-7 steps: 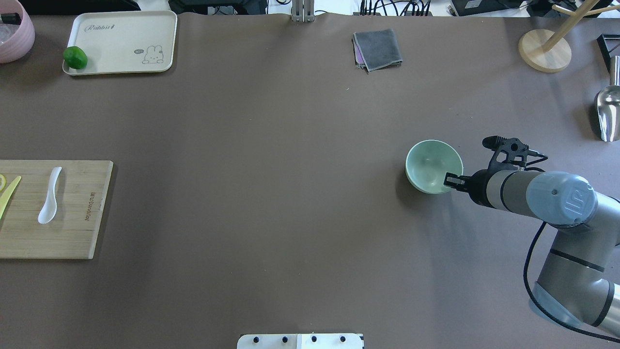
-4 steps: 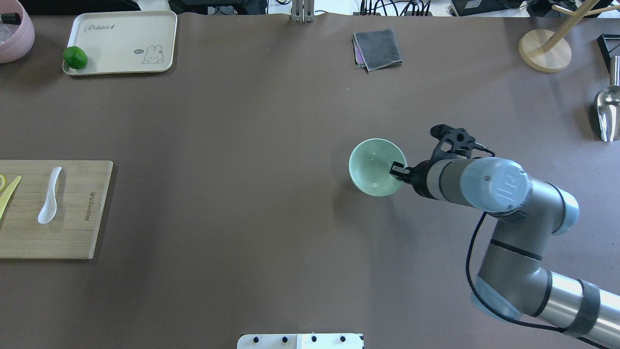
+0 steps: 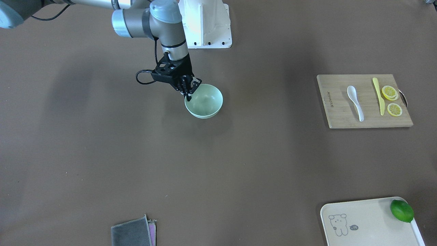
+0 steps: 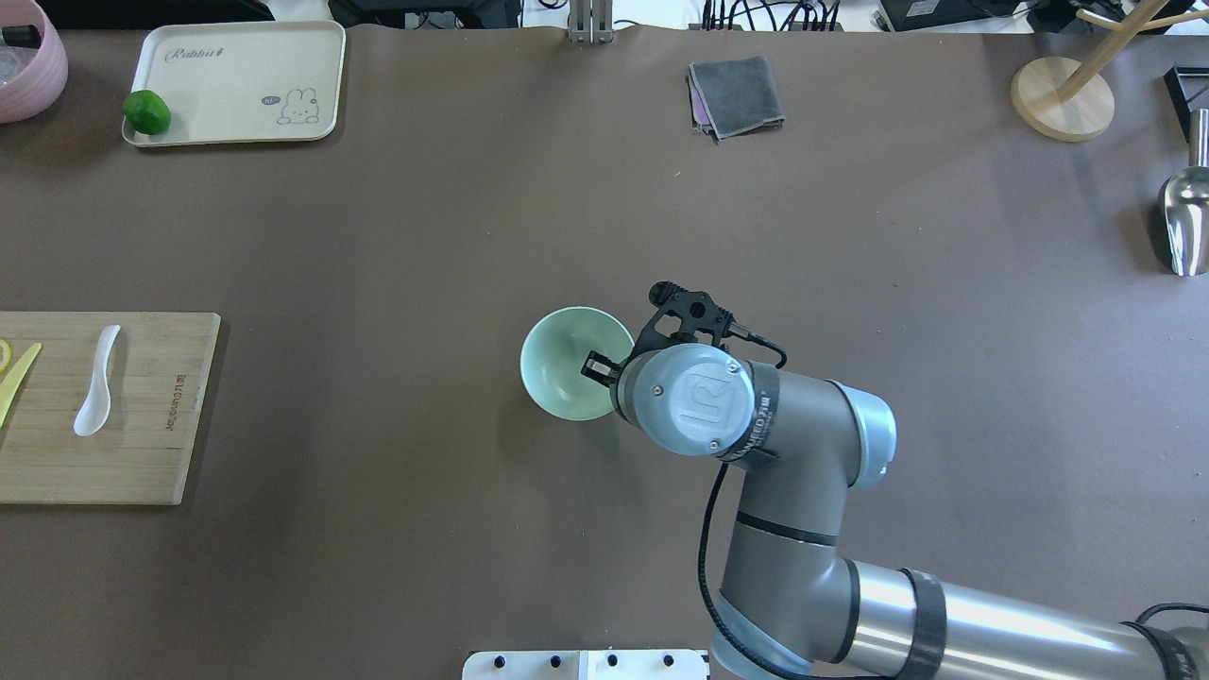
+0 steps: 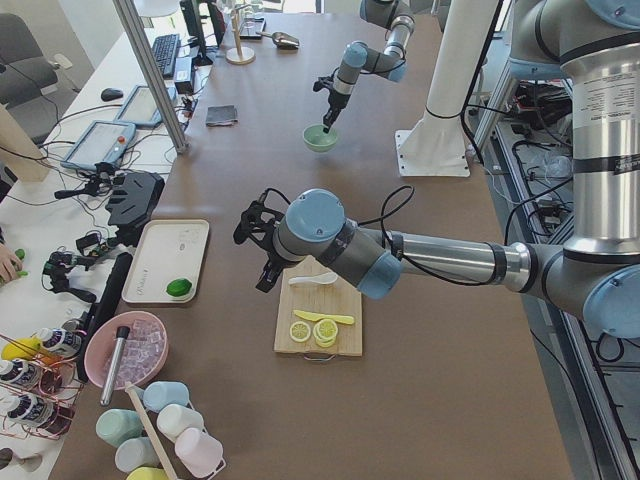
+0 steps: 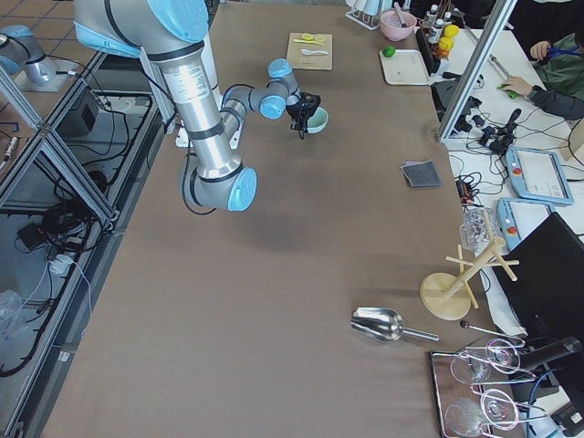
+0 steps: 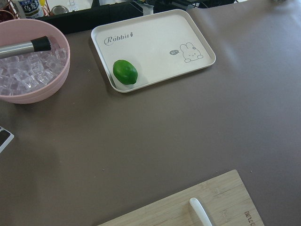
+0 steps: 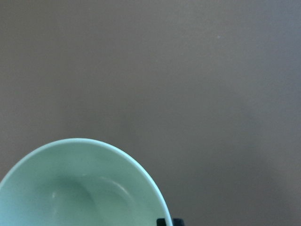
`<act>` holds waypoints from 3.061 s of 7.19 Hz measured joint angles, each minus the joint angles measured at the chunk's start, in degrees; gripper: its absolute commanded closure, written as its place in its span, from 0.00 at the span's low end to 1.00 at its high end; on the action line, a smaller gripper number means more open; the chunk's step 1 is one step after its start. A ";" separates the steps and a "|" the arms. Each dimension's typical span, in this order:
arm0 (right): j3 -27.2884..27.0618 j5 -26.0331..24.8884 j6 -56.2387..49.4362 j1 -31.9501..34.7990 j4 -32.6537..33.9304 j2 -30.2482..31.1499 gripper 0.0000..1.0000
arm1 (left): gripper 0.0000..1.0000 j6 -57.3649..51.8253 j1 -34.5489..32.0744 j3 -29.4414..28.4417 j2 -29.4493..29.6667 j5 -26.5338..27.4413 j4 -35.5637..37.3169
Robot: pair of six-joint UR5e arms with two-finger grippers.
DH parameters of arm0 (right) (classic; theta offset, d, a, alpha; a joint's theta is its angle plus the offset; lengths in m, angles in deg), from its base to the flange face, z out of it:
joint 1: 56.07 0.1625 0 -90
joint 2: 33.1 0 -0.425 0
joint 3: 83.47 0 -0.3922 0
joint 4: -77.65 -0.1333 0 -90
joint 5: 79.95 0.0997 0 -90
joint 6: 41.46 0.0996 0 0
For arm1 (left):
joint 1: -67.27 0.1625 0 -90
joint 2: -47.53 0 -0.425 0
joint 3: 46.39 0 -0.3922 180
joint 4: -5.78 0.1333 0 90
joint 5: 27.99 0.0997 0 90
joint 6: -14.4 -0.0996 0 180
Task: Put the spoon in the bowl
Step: 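Grip the bowl rim and drag it toward the table center with the right gripper, then release the bowl and withdraw the right arm while the left arm reaches toward the spoon, then lower the left gripper onto the white spoon handle and close it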
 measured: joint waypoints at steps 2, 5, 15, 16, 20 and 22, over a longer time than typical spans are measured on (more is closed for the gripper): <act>3.51 -1.65 0.59 -0.45 0.62 -3.22 0.00 | 0.01 0.52 0.32 0.04 -0.02 0.00 -0.26; -2.96 3.59 -6.53 5.29 6.31 -3.17 0.00 | 0.01 14.96 3.17 0.22 -0.38 0.31 -2.91; -18.29 51.51 -79.50 62.13 12.66 32.06 0.00 | 0.37 58.46 44.01 -4.84 -3.46 39.12 -19.07; -18.02 51.66 -80.66 62.83 12.65 32.57 0.00 | 0.39 58.41 44.53 -6.37 -2.25 39.56 -19.07; -17.85 51.38 -81.21 63.16 12.65 32.74 0.00 | 0.88 58.30 45.40 -8.00 -1.17 39.82 -19.07; -17.82 51.45 -81.21 63.16 12.65 32.74 0.00 | 1.00 58.27 45.46 -8.08 -1.12 39.80 -19.09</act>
